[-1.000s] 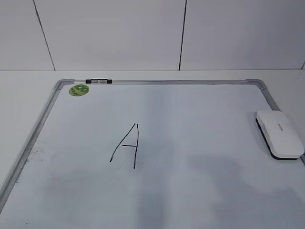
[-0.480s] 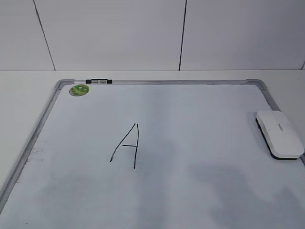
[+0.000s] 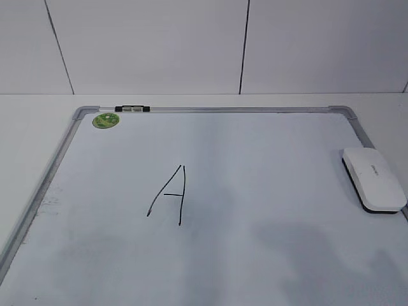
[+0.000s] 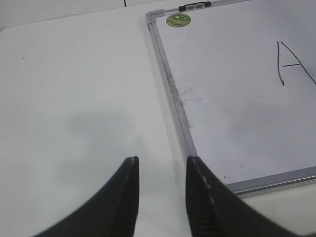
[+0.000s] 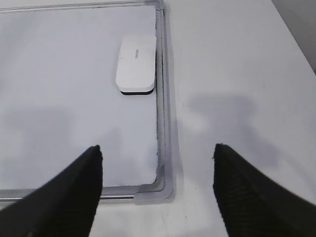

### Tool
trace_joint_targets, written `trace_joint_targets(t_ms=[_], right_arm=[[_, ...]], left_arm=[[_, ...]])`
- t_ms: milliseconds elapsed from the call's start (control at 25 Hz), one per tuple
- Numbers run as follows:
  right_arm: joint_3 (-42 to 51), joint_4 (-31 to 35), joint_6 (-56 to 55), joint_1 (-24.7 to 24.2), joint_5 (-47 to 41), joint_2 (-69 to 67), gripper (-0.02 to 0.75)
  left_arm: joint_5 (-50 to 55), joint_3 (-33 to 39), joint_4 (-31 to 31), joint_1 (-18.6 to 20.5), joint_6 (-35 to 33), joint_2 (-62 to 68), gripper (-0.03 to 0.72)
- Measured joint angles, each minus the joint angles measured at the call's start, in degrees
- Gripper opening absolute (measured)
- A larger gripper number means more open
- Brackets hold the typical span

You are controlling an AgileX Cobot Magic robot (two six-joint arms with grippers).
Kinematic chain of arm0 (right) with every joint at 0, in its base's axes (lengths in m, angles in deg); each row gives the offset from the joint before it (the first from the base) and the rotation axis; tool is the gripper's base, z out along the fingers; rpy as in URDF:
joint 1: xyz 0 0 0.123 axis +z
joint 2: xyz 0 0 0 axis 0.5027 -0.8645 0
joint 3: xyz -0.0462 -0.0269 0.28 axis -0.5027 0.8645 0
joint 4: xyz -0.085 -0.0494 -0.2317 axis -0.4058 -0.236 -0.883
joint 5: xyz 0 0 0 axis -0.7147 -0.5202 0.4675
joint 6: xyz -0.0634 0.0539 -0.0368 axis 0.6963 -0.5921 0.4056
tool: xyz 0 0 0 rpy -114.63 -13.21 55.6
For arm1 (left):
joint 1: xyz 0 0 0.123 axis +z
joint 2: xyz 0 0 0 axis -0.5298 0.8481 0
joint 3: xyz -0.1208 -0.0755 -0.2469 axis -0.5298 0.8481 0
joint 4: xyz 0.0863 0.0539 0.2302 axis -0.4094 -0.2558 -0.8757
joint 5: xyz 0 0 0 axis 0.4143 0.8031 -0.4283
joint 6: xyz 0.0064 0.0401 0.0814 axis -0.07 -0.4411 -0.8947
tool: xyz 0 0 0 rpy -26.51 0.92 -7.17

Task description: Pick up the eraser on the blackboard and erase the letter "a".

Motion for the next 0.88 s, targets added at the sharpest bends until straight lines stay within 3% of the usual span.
trace_joint_targets(t_ms=[200, 640, 880], right_arm=[[0.0, 0.0, 0.0, -0.4, 0.0, 0.0, 0.559], [0.0, 0.0, 0.0, -7.9, 0.0, 0.0, 0.559], [0.0, 0.0, 0.0, -9.1, 0.0, 0.0, 0.559]], left_arm=[[0.0, 0.0, 0.0, 0.9, 0.0, 0.0, 0.244], [0.0, 0.0, 0.0, 8.5, 0.0, 0.0, 0.245], [0.0, 0.0, 0.0, 10.1, 0.0, 0.0, 0.245]])
